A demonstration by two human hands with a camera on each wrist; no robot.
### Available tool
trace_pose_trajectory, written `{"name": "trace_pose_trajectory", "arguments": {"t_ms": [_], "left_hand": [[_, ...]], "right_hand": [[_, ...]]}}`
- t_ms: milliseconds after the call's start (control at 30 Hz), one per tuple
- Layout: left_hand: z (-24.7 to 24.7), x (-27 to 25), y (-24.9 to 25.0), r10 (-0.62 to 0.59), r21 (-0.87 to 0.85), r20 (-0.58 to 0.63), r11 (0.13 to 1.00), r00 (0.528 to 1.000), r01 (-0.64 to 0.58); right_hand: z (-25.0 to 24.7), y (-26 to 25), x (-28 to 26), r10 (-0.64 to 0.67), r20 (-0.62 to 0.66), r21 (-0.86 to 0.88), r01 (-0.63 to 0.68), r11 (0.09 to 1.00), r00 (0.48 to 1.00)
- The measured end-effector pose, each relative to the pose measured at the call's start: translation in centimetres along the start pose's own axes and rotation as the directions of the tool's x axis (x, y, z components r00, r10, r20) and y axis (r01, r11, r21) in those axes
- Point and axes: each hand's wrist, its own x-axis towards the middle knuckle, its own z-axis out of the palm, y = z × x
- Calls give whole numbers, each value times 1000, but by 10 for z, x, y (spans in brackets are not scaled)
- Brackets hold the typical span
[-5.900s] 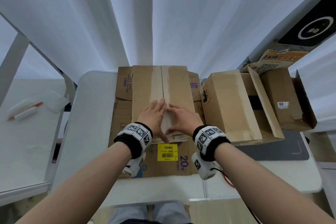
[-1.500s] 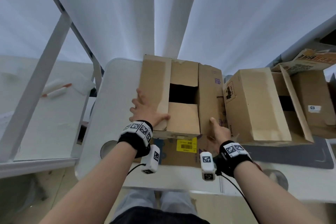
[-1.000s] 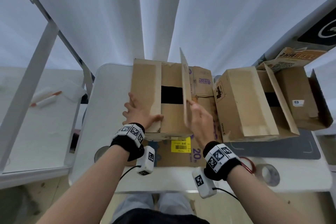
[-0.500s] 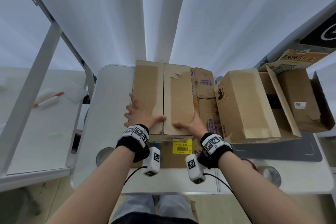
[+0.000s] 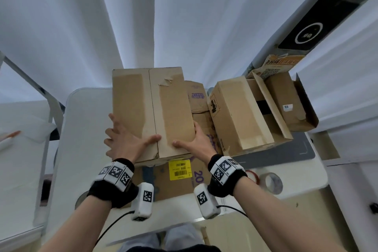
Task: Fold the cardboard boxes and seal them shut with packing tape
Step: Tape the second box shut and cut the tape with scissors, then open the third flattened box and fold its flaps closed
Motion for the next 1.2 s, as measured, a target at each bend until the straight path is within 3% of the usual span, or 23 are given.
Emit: {"name": "trace_pose_trajectory", "arguments": {"t_ms": [200, 367, 600, 867, 1200], "left_hand": [[-8, -16, 64, 128, -38, 60, 991, 990, -126], [10, -28, 118, 250, -149, 120, 961, 961, -232], [39, -99, 196, 360, -299, 179, 907, 916, -298], [80, -141, 253, 344, -294, 260, 918, 902, -266], [135, -130, 263, 224, -232, 374, 962, 900, -143]], "right_hand": [[-54, -23, -19, -63, -182, 36, 71, 997, 981], [-117, -46, -44, -150, -342, -62, 137, 989, 928], [-211, -47, -76, -156, -498, -130, 105, 986, 853], [-291, -26, -79, -81, -556, -181, -25, 983, 827], [-327, 8, -39, 1, -476, -284, -155, 946, 879]]}}
